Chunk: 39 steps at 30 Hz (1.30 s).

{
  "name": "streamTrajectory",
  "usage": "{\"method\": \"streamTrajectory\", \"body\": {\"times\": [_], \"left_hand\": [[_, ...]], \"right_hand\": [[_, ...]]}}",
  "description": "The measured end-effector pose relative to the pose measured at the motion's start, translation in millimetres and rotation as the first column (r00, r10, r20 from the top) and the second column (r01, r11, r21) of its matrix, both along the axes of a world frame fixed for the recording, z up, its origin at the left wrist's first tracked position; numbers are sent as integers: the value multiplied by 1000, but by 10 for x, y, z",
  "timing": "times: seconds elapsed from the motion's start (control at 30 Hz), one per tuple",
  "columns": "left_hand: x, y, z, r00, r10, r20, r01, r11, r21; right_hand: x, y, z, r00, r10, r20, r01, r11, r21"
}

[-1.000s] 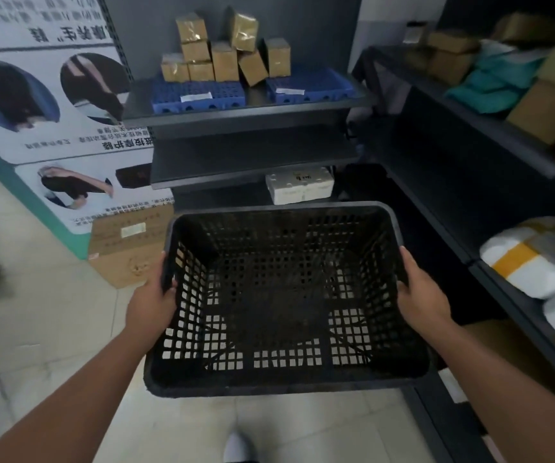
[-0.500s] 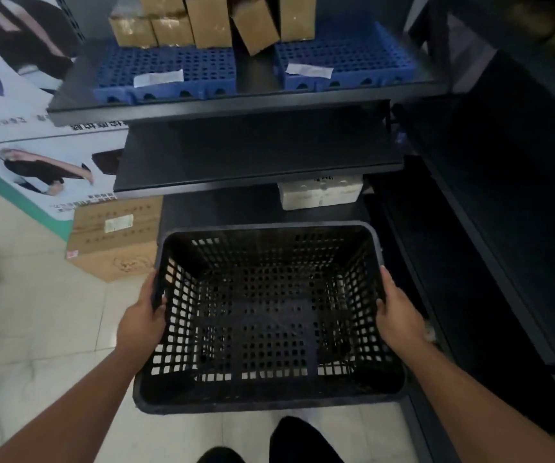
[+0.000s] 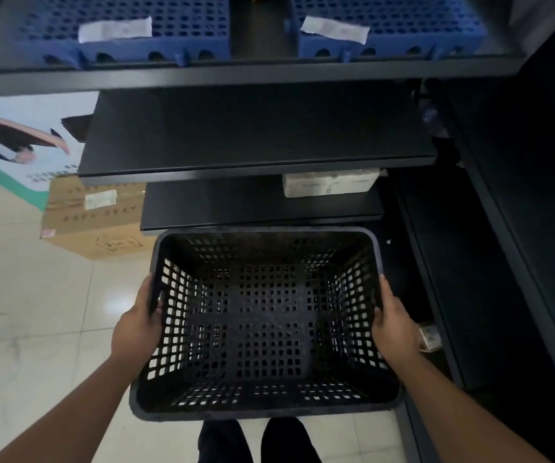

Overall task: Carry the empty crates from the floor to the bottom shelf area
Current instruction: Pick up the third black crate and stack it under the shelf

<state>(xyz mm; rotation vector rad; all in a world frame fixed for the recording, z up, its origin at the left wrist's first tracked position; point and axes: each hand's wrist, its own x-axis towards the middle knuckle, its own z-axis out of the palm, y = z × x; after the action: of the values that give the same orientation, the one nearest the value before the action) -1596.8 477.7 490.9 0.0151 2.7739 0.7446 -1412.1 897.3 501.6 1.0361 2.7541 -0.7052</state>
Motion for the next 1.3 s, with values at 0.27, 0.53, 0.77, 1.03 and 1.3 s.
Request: {"method": "streamTrajectory", "body": {"times": [0.27,0.53,0.77,1.03,1.3], "left_hand": [[-54,87,-64,999,52,2,-52,998,24],[-32,73,-94,997,75,21,-76,996,36],[-87,99,79,997,-73,-21,71,993,-95],[-153,198,677,963,-173,-208,157,983,-93],[-134,401,1301,867,-379,-323,419,906,61]], "right_hand": [[-63,112,-122,1000,-14,13,15,1000,-4],[-56,159,-187,1000,-5,-19,5,1000,7],[-128,156,-66,999,9,-36,-9,1000,6],[-151,12,533,985,105,-139,-93,992,87],[132,-285,1195,974,74,-215,-40,987,157]]}}
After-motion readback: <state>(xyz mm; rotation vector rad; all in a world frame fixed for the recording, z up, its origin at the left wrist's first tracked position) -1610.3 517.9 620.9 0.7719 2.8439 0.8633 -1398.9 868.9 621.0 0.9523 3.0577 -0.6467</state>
